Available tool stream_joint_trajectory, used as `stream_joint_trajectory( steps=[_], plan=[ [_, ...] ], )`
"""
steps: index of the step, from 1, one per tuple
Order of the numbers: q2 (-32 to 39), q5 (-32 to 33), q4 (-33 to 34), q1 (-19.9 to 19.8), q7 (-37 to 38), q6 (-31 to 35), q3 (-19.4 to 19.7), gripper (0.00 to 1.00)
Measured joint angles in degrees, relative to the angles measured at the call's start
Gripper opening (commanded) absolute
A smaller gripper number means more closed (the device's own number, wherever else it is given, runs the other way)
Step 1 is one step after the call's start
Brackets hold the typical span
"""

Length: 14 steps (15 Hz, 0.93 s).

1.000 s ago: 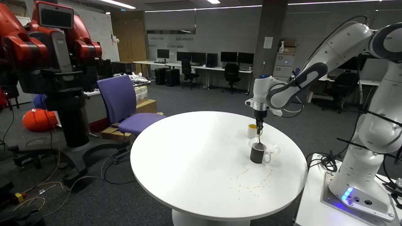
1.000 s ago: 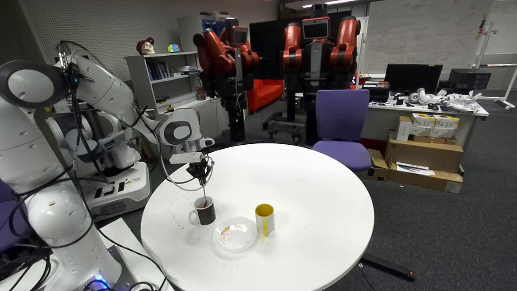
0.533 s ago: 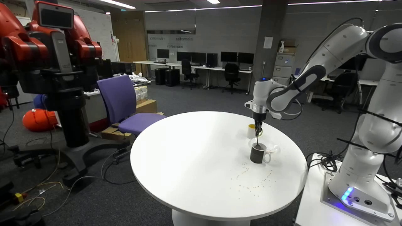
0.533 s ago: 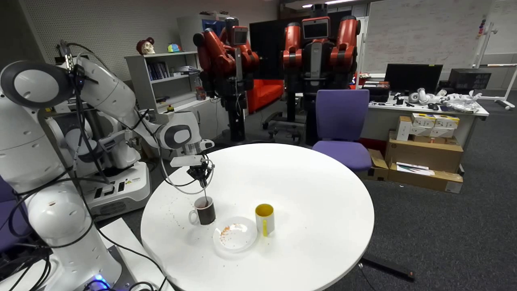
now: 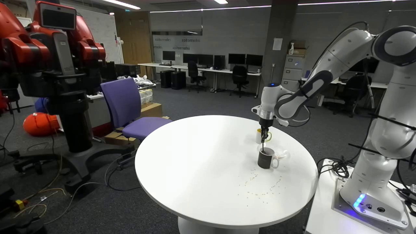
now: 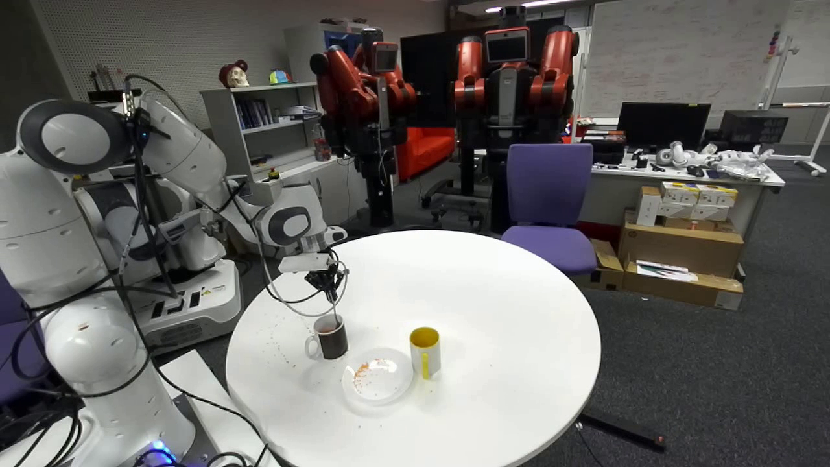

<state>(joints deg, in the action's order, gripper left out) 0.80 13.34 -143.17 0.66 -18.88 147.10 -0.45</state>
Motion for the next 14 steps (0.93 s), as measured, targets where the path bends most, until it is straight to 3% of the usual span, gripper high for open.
stream_joint_trajectory(
  steps=[14],
  plan=[
    [5.8, 0.2, 9.7, -0.1, -1.8, 0.6, 0.4, 0.01]
  ],
)
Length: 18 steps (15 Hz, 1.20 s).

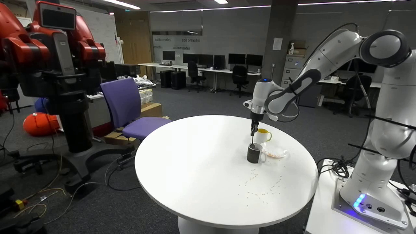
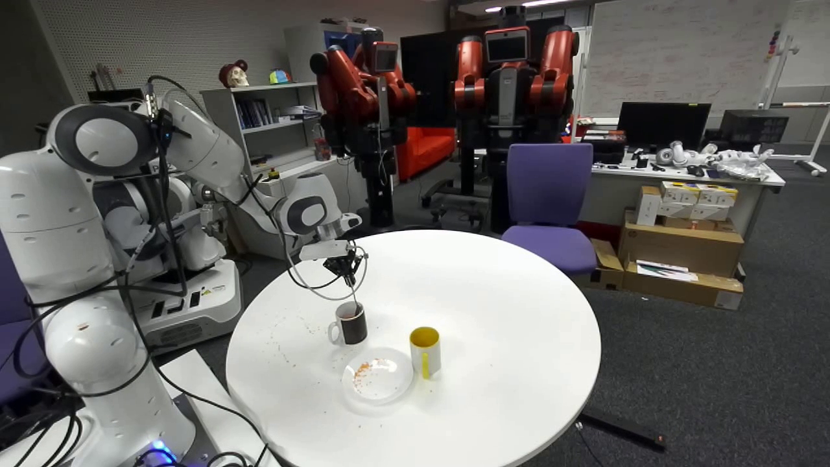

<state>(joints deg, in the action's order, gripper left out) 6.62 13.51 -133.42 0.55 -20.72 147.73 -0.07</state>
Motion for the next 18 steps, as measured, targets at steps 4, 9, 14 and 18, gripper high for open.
stream_joint_trajectory(
  steps=[4, 9, 14, 18],
  plan=[
    [3.7, -0.5, 3.7, 0.0, -2.2, 0.9, -0.4, 0.01],
    [8.5, -1.5, 8.5, -0.3, -5.1, 2.2, -1.1, 0.01],
    [11.6, -1.9, 13.2, -1.0, -6.1, 2.2, -2.4, 0.01],
    [11.5, -2.1, 13.8, -1.8, -6.7, 2.0, -3.0, 0.01]
  ],
)
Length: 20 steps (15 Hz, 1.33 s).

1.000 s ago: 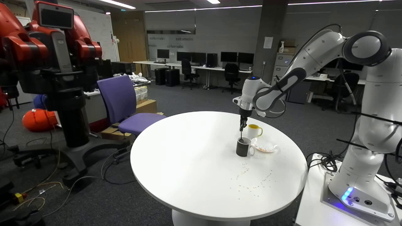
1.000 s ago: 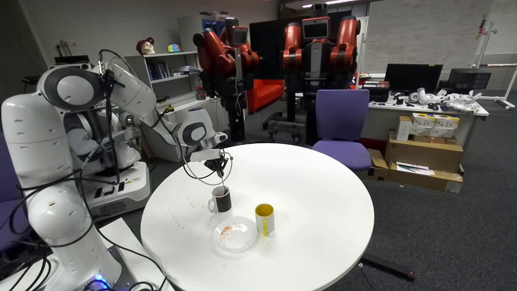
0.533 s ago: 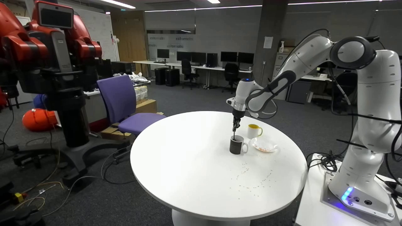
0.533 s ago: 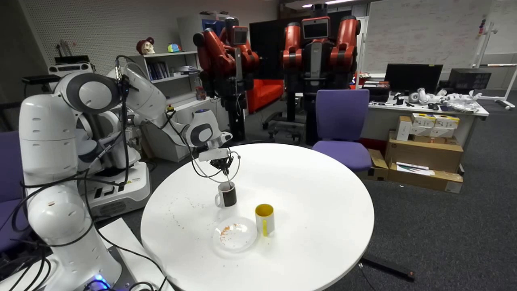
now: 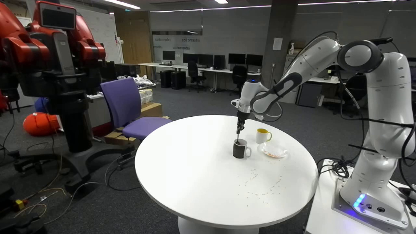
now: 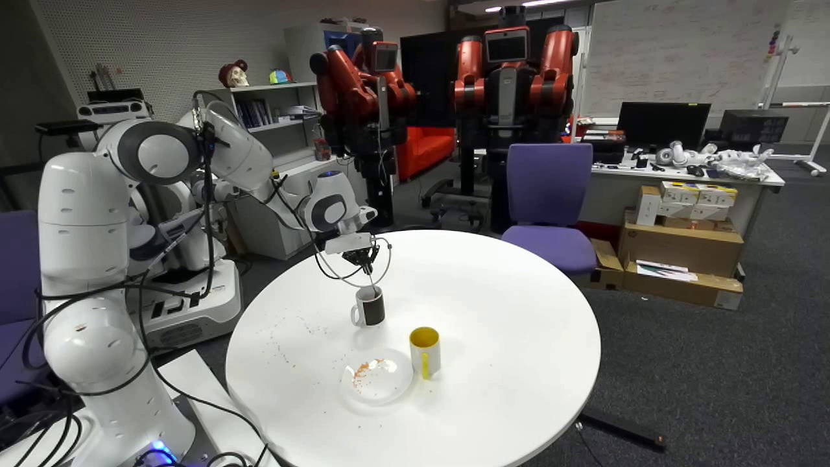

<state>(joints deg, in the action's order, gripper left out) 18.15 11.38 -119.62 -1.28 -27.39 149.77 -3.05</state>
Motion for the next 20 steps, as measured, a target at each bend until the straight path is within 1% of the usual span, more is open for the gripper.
stream_joint_trajectory(
  steps=[1, 2, 9, 10, 14, 16, 20],
  plan=[
    [-0.5, 0.0, -0.2, -0.3, -0.2, -0.3, -0.1, 0.01],
    [-1.1, -0.2, -0.6, -0.4, -0.5, -0.9, -0.1, 0.03],
    [-0.6, -0.3, -0.6, -0.3, -0.5, -1.1, -0.1, 0.03],
    [-0.6, -0.3, -0.6, -0.3, -0.5, -1.1, -0.1, 0.01],
    [-0.4, 0.0, -0.6, -0.2, -0.2, -1.1, -0.1, 0.01],
    [-0.4, 1.7, -0.6, 0.4, 1.1, -1.1, 0.0, 0.01],
    [-0.4, 7.3, -0.6, 3.1, 6.0, -1.3, 0.2, 0.01]
  ],
)
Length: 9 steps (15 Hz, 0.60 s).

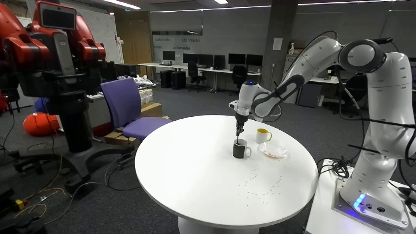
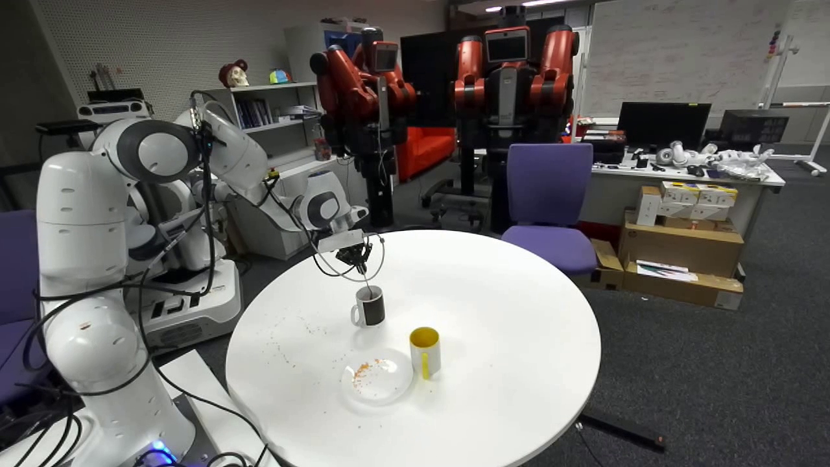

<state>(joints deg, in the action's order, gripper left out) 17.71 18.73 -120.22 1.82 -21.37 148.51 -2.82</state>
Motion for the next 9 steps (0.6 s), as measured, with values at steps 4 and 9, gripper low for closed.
stream_joint_trajectory(
  steps=[4, 9],
  plan=[
    [0.0, 4.1, 0.1, 2.1, 3.8, -1.8, 0.3, 0.01],
    [-0.1, 11.8, 0.1, 4.5, 11.7, -5.6, 2.3, 0.01]
  ],
)
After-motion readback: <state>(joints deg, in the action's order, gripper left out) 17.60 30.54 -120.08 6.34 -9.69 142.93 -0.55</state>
